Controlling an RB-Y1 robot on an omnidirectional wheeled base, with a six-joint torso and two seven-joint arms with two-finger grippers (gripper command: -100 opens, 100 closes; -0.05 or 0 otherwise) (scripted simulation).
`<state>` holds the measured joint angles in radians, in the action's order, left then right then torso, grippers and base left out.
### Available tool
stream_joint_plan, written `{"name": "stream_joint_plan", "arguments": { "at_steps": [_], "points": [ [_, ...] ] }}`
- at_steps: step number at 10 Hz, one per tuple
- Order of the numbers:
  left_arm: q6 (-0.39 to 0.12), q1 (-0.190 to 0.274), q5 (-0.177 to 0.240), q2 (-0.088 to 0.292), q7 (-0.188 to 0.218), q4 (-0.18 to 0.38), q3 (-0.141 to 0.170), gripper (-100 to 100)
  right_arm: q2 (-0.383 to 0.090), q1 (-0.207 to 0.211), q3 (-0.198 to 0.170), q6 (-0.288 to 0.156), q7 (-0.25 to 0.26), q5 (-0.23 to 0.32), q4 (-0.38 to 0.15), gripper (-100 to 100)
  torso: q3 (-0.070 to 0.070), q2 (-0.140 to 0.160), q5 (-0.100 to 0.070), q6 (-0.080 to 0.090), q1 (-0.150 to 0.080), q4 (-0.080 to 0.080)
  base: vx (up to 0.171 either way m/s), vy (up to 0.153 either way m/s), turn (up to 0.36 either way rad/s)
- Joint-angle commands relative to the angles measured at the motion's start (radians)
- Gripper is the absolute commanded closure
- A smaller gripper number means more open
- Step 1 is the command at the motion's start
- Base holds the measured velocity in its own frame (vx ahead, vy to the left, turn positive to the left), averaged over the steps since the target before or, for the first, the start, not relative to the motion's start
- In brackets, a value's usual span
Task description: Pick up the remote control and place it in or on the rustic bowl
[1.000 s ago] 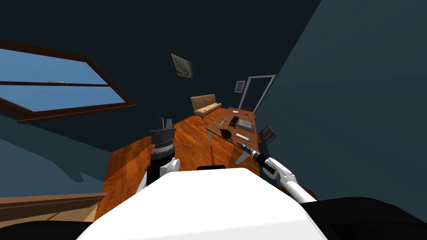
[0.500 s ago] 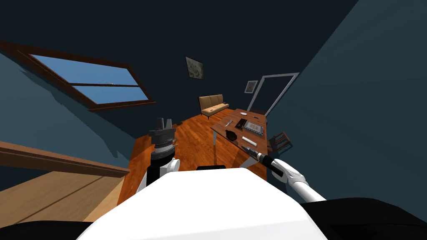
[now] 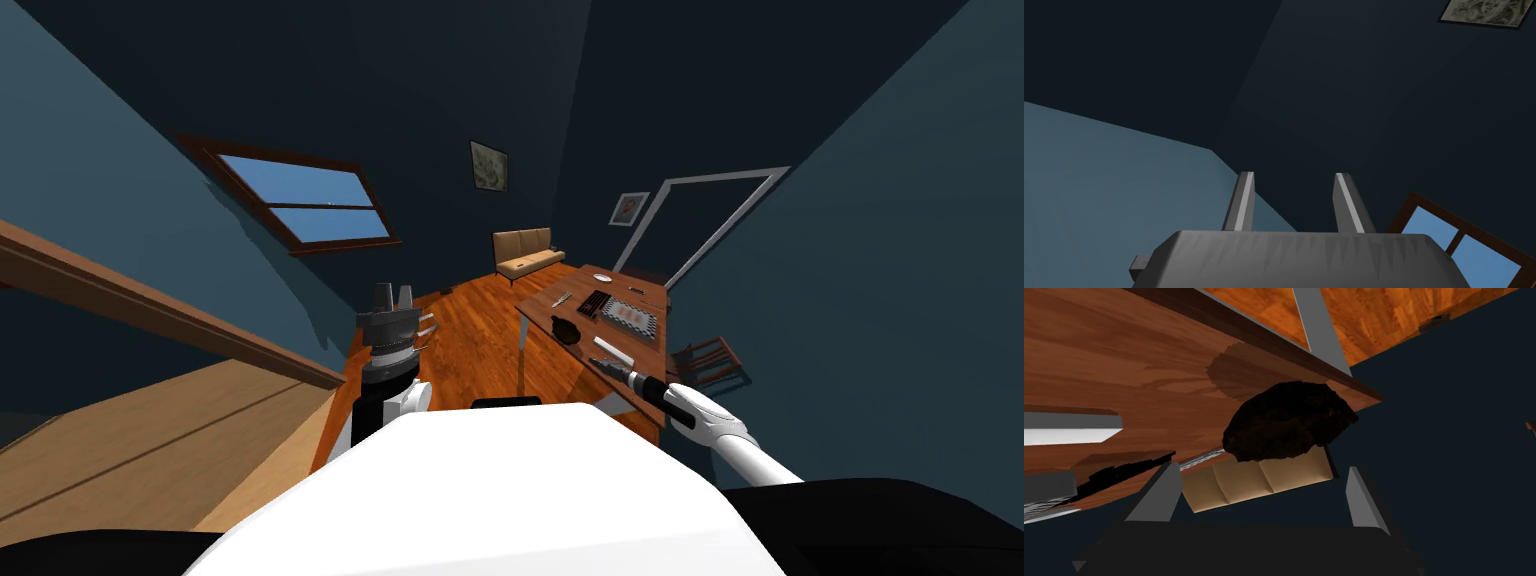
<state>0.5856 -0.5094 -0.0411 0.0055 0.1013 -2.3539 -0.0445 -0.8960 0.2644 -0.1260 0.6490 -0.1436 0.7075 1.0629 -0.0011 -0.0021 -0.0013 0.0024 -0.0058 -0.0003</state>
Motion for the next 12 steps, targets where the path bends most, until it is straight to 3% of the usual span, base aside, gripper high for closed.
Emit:
{"name": "stream_joint_plan", "arguments": {
  "at_steps": [1, 3, 4, 9, 10, 12],
  "points": [
    [0.0, 0.0, 0.0, 0.0, 0.0, 0.0, 0.0, 0, -0.035, 0.0, -0.005, 0.015, -0.006, 0.042, -0.05, -100, 0.0, 0.0, 0.0, 0.0, 0.0, 0.0, 0.001, -0.038, 0.368],
    [0.0, 0.0, 0.0, 0.0, 0.0, 0.0, 0.0, 0, -0.035, 0.0, -0.005, 0.015, -0.006, 0.042, -0.081, -100, 0.0, 0.0, 0.0, 0.0, -0.001, 0.0, 0.003, -0.032, 0.081],
    [0.0, 0.0, 0.0, 0.0, 0.0, 0.0, 0.0, 0, -0.06, -0.009, -0.014, 0.03, -0.01, 0.081, -0.112, -100, 0.0, 0.0, 0.0, 0.001, 0.001, 0.0, 0.007, -0.029, 0.308],
    [0.0, 0.0, 0.0, 0.0, 0.0, 0.0, 0.0, 0, -0.081, -0.016, -0.022, 0.045, -0.015, 0.119, -0.214, -100, 0.0, -0.001, 0.0, 0.0, -0.001, 0.0, 0.003, -0.034, 0.16],
    [0.0, 0.0, 0.0, 0.0, 0.0, 0.0, 0.0, 0, -0.099, -0.023, -0.031, 0.06, -0.021, 0.156, -0.261, -100, 0.0, 0.0, 0.0, 0.001, 0.0, 0.0, 0.008, -0.027, 0.352],
    [0.0, 0.0, 0.0, 0.0, 0.0, 0.0, 0.0, 0, -0.099, -0.023, -0.031, 0.06, -0.021, 0.156, -0.278, -100, -0.001, -0.001, 0.0, 0.0, 0.0, 0.0, 0.007, -0.036, 0.067]
  ]
}}
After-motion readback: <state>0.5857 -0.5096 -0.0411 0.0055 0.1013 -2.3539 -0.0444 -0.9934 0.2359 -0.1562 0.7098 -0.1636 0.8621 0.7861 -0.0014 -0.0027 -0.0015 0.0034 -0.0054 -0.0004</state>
